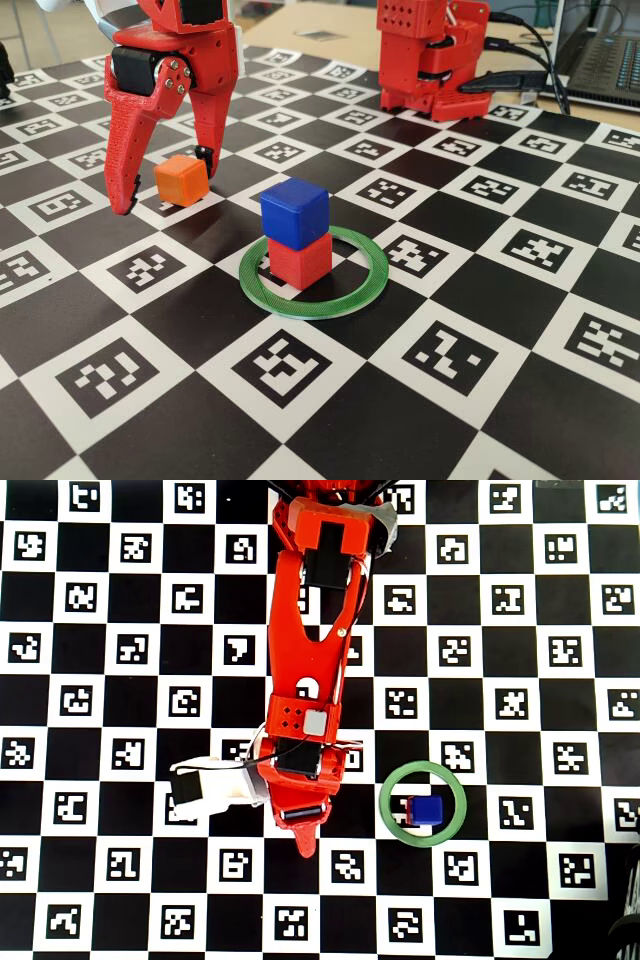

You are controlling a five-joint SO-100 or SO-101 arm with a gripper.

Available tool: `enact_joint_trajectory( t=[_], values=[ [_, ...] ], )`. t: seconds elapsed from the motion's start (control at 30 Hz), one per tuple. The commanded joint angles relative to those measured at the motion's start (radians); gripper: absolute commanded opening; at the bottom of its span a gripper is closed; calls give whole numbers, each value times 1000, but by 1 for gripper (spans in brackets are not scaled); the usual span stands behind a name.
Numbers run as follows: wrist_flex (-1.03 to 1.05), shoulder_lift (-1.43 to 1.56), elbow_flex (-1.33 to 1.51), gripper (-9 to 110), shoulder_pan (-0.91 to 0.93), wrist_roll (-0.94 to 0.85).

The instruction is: Grab the red cube then put it in the green circle then put the blue cube on top and finally the orange cube on top

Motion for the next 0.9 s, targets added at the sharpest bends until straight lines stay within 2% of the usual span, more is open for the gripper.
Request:
enact_joint_trajectory(
  t=[0.0, 0.5, 0.6, 0.87],
  values=[
    [-8, 38, -9, 48, 2, -25],
    [-9, 40, -3, 47, -6, -63],
    [-11, 41, -3, 41, -5, -60],
    [-23, 57, 14, 11, -2, -48]
  ],
)
